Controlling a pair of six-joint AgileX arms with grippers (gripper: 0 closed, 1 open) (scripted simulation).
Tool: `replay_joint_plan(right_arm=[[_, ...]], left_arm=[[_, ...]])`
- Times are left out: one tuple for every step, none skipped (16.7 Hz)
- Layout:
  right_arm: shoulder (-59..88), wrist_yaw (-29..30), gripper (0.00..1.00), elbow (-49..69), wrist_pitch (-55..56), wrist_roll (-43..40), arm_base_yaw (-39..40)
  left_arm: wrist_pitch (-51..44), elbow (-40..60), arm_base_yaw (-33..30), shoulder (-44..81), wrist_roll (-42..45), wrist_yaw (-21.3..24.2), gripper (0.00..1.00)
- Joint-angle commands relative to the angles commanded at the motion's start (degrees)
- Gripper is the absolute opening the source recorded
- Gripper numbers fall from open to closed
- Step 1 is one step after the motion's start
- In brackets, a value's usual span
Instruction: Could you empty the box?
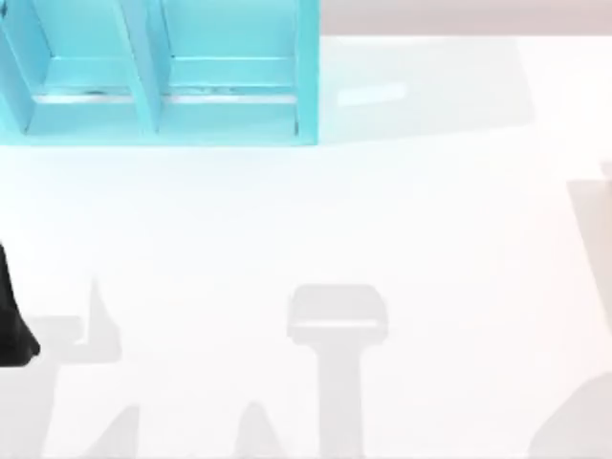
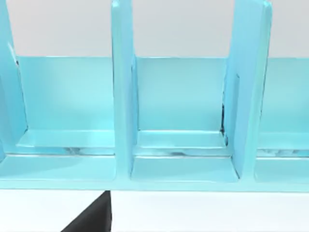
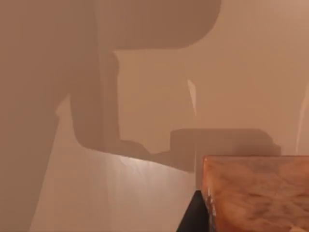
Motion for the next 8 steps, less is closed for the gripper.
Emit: replay_joint_plan(right_arm=[[-1.0,1.2,0.00,1.2,0.1,0.1,0.3],[-2.2,2.6,0.00,3.1,-0.1,0.3,0.7],[-3.6,4.2,0.00,5.3,-0.8,0.5,1.0],[-4.8,5.7,0.00,7.9,-2.1,0.6,1.3],[-5.9,6.9,0.00,10.6,-3.9,0.7,1.6],[-6.7,7.6,0.00,13.4,-6.3,0.6,1.9],[-7.3,7.9,0.00,16.1,-9.0,0.5,2.2],[-7.7,7.7,0.00,18.6,-12.0,0.4,2.5]], left_arm=[[0.0,0.0,0.0,0.0,0.0,0.0,1.00],[0.0,0.0,0.0,0.0,0.0,0.0,1.00],[0.0,0.0,0.0,0.0,0.0,0.0,1.00],[0.0,0.0,0.0,0.0,0.0,0.0,1.00],[0.0,0.0,0.0,0.0,0.0,0.0,1.00],[0.0,0.0,0.0,0.0,0.0,0.0,1.00],[0.0,0.0,0.0,0.0,0.0,0.0,1.00],[0.0,0.0,0.0,0.0,0.0,0.0,1.00]])
